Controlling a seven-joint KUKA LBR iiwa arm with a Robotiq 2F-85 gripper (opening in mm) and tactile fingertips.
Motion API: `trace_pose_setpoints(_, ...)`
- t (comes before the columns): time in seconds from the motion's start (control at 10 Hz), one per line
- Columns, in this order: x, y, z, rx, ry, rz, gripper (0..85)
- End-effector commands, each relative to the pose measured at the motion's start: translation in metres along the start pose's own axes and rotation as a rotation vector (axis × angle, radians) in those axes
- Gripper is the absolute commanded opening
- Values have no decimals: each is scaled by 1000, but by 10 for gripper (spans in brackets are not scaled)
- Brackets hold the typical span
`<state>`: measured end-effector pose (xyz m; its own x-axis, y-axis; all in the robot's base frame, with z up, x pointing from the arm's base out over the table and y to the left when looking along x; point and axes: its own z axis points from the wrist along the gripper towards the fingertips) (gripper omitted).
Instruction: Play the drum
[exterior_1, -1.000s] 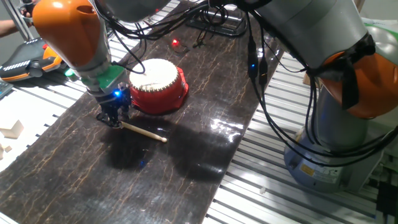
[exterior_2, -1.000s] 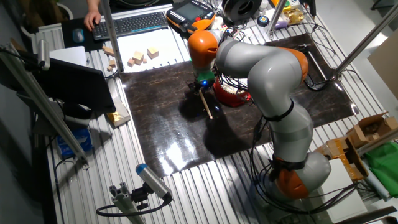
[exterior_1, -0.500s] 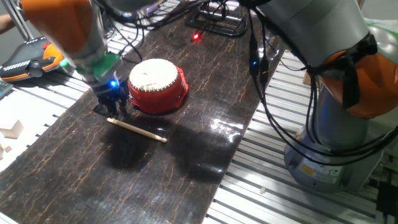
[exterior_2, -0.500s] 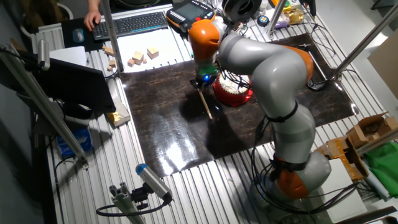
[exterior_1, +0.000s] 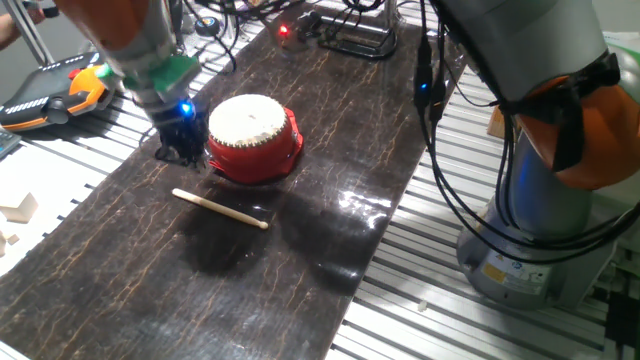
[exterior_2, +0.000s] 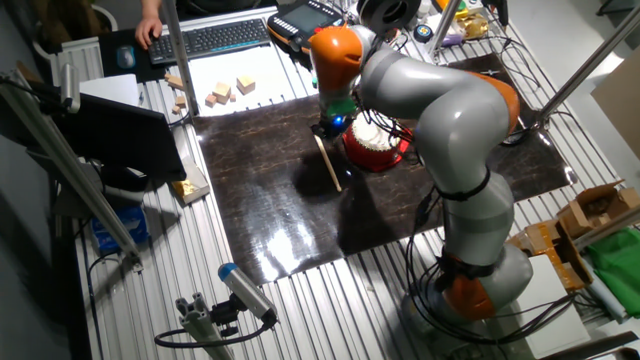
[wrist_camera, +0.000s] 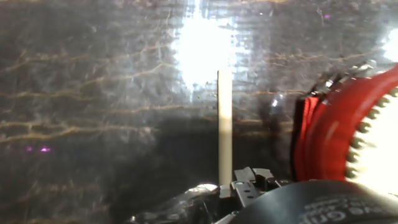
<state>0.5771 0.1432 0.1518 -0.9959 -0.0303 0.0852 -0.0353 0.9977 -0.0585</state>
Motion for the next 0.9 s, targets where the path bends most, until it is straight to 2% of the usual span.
trace_pose_setpoints(0.0, 3, -4, -25, 0, 0, -8, 7)
trace_pose_setpoints(0.2, 6, -19, -44, -12, -5, -27, 7)
trace_pose_setpoints(0.4, 8, -30, -62, -38, 20, -33, 7)
trace_pose_setpoints(0.6, 10, -31, -66, -32, -1, -23, 7)
trace_pose_setpoints(0.8, 10, -33, -67, -37, 0, -19, 7)
